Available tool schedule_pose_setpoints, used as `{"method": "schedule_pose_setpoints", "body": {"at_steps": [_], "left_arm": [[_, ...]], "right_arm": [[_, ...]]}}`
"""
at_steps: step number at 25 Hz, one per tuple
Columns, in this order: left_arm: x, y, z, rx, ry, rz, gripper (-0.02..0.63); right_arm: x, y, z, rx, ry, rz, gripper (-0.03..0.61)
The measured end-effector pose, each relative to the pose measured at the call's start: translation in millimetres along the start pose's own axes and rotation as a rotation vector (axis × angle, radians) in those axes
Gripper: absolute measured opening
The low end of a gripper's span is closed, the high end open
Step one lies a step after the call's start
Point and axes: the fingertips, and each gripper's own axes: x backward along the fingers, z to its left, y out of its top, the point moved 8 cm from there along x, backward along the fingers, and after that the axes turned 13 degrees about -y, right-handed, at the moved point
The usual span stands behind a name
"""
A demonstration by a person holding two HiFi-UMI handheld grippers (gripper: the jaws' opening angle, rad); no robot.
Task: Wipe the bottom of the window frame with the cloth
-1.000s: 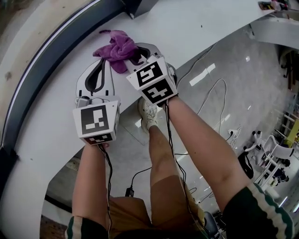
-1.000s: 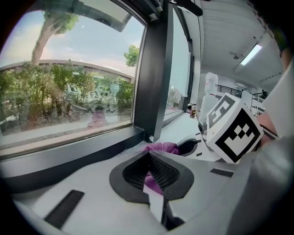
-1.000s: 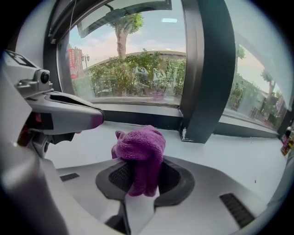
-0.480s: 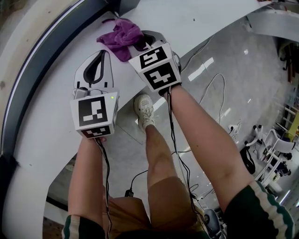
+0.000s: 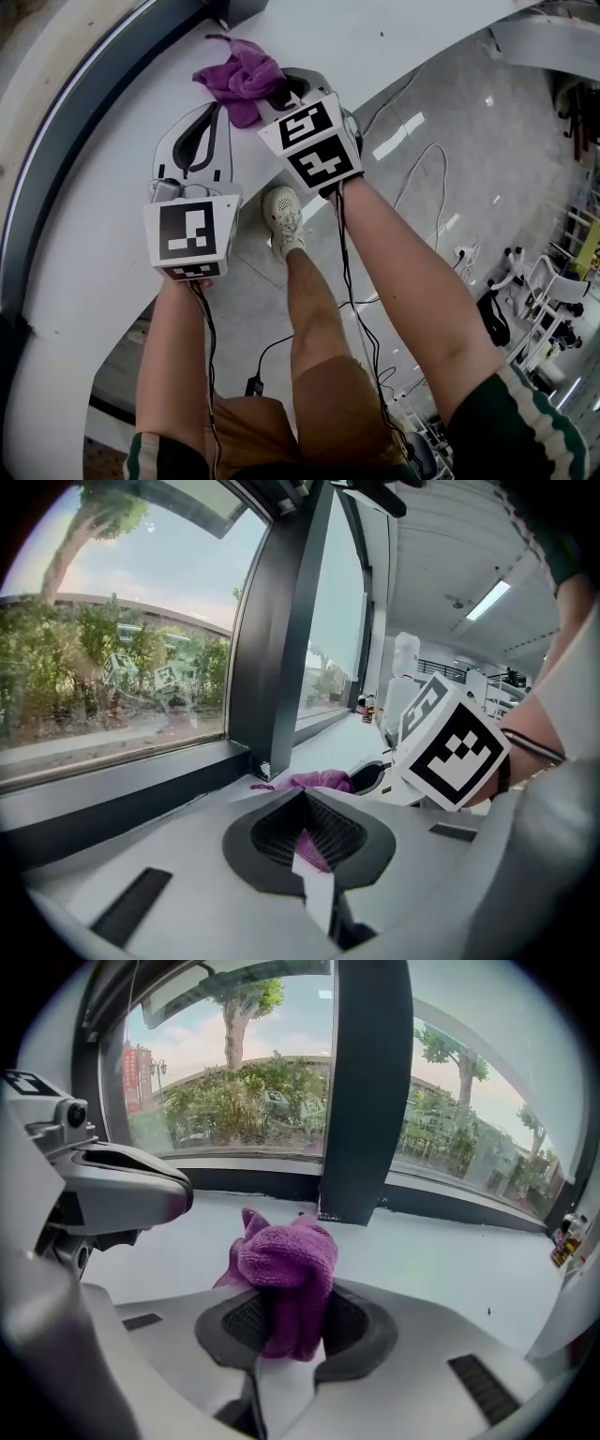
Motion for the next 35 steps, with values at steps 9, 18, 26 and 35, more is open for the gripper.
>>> {"method": "schedule_pose_setpoints", "body": {"at_steps": [9,18,26,35], "left_arm": [[12.5,-13.8,-12.1,0.015,0.010,0.040,0.009],[24.8,-20.5,-22.6,0.043,0.026,0.043,0.009],[34.7,-21.4,-16.6,0.053,0.050,0.038,0.009],[70.4,-33.1,2.8,0.071,0.102,0.043,0.009]], "right_arm": [[23.5,-32.7,-0.7,-0.013,-0.007,0.039,0.112],[31.7,-40.3,3.7,-0.005,-0.002,0.051,0.112],[28.4,-34.2,20.9,0.009,0.035,0.043,0.112],[26.5,-23.9,60.9,0.020,0.079,0.038,0.112]]}}
